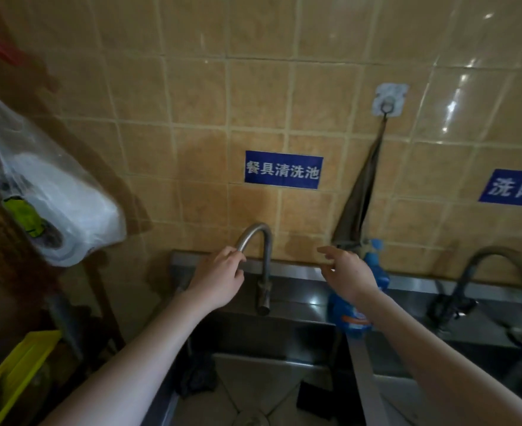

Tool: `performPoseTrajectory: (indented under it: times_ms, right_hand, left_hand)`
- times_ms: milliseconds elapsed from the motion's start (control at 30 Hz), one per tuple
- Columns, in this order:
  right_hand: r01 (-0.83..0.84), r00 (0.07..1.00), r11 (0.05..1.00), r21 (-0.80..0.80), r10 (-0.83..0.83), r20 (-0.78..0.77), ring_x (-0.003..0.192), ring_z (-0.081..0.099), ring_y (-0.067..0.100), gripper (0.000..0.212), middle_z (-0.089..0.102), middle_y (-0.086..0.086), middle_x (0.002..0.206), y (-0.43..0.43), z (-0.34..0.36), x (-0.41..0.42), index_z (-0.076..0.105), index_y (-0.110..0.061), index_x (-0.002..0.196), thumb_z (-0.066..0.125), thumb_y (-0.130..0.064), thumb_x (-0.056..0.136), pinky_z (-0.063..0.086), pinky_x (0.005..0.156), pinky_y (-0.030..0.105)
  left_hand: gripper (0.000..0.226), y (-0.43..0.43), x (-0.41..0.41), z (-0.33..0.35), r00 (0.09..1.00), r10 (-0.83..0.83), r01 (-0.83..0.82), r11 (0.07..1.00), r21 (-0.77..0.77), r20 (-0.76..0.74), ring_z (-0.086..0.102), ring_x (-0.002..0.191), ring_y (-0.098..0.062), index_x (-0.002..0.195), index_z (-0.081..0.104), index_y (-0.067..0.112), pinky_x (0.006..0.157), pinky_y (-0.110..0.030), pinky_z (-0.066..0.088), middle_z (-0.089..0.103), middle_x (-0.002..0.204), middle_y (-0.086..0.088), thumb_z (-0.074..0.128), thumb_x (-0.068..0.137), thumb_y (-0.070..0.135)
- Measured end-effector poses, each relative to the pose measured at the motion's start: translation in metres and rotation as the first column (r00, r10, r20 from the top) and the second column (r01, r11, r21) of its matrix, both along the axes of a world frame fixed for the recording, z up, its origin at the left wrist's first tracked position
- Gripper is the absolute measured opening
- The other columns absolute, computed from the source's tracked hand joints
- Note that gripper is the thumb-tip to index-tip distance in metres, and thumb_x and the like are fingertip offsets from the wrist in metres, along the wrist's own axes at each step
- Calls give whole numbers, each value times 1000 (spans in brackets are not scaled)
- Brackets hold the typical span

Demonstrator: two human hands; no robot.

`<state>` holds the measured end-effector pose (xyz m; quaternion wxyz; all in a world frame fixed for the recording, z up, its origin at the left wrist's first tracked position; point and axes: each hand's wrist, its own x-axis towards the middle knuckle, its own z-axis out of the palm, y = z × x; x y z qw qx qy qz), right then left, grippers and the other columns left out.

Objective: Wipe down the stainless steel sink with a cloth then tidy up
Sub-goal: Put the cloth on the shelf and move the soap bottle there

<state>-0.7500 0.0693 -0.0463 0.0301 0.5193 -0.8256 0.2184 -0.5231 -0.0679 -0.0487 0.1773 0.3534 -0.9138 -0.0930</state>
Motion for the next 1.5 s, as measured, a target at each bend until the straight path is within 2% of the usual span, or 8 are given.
performPoseTrajectory:
  times_ms: [167, 433, 533, 667, 900, 1133, 1333, 1500]
  right_hand:
    - [54, 999, 998, -32, -54, 0, 98, 62, 27, 39, 67, 6, 112, 32, -4, -44, 54, -30, 127, 52, -21, 90, 39, 67, 28]
    - [219, 967, 975, 37, -221, 125, 112, 58, 25, 41, 63, 2, 125, 77, -21, -114, 51, -31, 131, 55, -28, 91, 50, 83, 36]
    - [265, 940, 963, 57, -271, 209, 109, 59, 25, 41, 64, 3, 122, 87, -36, -136, 52, -31, 129, 57, -34, 89, 49, 82, 37]
    - [294, 915, 947, 127, -317, 248, 110, 60, 23, 52, 63, 5, 124, 90, -64, -156, 43, -28, 137, 59, -25, 88, 50, 82, 35]
    - [242, 886, 964, 109, -265, 381, 105, 61, 21, 55, 62, 5, 123, 80, -113, -185, 44, -25, 134, 67, -21, 83, 47, 76, 28]
    - [193, 787, 979, 66, -195, 585, 108, 53, 15, 76, 55, 3, 130, 54, -164, -221, 41, -22, 136, 80, -23, 71, 38, 78, 22]
    - [99, 756, 995, 25, -92, 648, 118, 52, 13, 95, 54, -4, 131, 24, -191, -246, 40, -23, 136, 90, -27, 55, 41, 89, 24]
    - [-14, 708, 1000, 9, 3, 706, 115, 48, 5, 100, 48, -16, 118, 11, -196, -253, 30, -21, 137, 90, -19, 56, 40, 86, 20]
  left_hand:
    - [28, 15, -56, -5, 996, -91, 91, 996, 23, 11, 49, 114, -14, 122, 51, 26, 97, -34, 41, 44, 132, 9, 47, 95, 28]
    - [28, 29, -135, -32, 984, -172, 171, 985, 27, 34, 53, 106, -15, 121, 50, 28, 87, -33, 46, 48, 126, 8, 47, 93, 30]
    - [33, 34, -161, -45, 981, -190, 188, 980, 58, 29, 51, 112, -13, 125, 48, 29, 92, -32, 42, 49, 128, 9, 50, 93, 32]
    - [39, 44, -192, -62, 982, -180, 175, 981, 87, 49, 46, 123, -15, 132, 44, 27, 100, -34, 40, 46, 136, 6, 50, 93, 29]
    - [50, 49, -232, -91, 979, -154, 127, 974, 186, 136, 46, 125, -19, 139, 34, 22, 102, -39, 42, 43, 142, 0, 50, 94, 36]
    - [73, 44, -276, -132, 988, -135, 103, 939, 327, 75, 40, 132, -18, 144, 21, 26, 102, -38, 39, 37, 148, 1, 61, 86, 43]
    - [73, 26, -306, -151, 985, -170, 155, 846, 510, -17, 39, 132, -14, 142, 23, 30, 97, -30, 36, 37, 147, 6, 65, 83, 43]
    - [84, 15, -318, -155, 987, -151, 149, 769, 621, -50, 32, 136, -14, 143, 20, 30, 102, -30, 30, 32, 150, 4, 73, 77, 37]
